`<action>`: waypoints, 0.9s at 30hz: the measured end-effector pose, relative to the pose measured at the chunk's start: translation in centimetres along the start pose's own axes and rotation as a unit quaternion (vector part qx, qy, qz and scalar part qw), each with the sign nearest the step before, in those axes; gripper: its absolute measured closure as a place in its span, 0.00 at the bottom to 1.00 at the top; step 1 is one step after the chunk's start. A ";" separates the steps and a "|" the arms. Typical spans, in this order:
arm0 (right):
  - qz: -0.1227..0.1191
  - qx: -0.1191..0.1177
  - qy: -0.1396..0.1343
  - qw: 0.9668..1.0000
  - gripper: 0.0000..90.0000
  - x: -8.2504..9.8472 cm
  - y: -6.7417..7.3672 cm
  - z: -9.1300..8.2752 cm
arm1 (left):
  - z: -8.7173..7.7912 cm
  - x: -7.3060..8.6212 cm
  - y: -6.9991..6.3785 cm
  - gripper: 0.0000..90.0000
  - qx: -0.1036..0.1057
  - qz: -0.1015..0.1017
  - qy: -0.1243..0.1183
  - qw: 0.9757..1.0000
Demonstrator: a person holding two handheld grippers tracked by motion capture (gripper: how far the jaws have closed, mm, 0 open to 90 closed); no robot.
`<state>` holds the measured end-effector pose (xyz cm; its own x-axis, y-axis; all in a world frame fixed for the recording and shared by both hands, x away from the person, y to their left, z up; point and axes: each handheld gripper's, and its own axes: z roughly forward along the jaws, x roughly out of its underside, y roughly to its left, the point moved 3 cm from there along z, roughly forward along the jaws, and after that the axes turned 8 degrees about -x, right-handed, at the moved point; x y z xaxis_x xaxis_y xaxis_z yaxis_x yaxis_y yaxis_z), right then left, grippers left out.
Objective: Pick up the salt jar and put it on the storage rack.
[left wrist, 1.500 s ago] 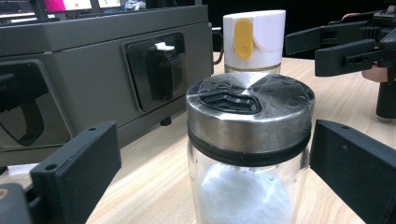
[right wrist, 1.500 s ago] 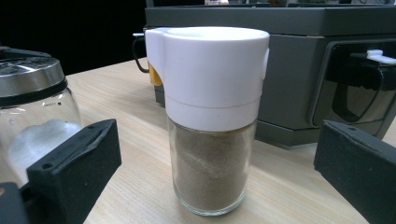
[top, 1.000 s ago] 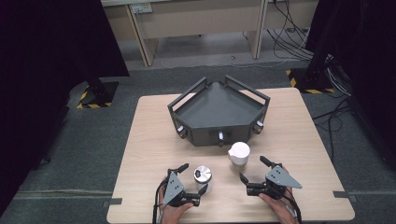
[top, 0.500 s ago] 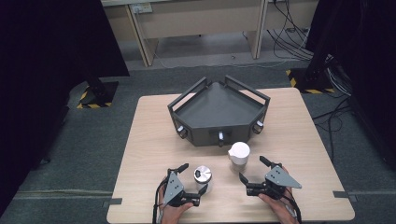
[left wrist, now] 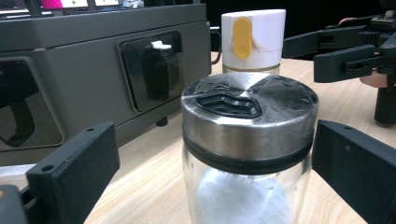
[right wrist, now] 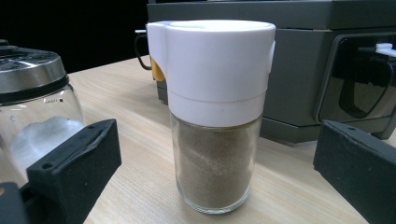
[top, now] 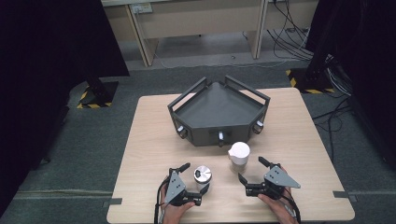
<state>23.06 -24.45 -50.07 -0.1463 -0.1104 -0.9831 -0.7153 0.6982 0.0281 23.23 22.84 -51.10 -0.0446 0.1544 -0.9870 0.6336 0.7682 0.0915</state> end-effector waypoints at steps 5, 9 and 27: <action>0.000 0.001 -0.002 1.000 0.01 0.0 0.0 -0.1 | 0.0 -0.1 -0.2 0.01 0.008 0.004 0.001 1.000; 0.000 0.000 -0.001 1.000 0.01 0.0 0.0 -0.1 | 0.1 -0.2 -0.3 0.01 0.012 0.004 0.002 1.000; 0.007 -0.003 -0.001 1.000 0.01 0.1 -0.1 -0.1 | 1.4 -0.4 0.0 0.05 0.021 0.003 0.022 1.000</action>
<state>23.10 -24.58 -50.12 -0.1543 -0.0997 -0.9830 -0.7173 0.6955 0.0420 24.32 21.88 -50.86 -0.0732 0.1873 -0.9796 0.6663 0.7400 0.0917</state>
